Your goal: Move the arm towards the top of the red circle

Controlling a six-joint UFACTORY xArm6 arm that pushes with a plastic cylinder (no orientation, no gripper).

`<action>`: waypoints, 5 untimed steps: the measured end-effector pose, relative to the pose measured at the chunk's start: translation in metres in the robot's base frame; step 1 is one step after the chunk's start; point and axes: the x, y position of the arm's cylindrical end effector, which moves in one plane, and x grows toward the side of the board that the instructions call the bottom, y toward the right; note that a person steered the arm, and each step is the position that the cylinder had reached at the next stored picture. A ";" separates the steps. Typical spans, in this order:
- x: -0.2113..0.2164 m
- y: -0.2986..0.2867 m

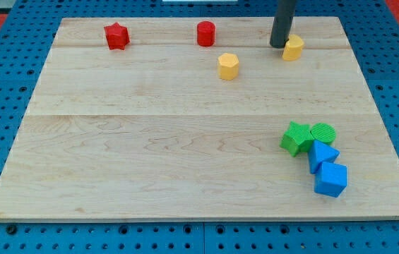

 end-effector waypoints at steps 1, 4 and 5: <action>-0.057 -0.015; -0.029 -0.099; -0.028 -0.100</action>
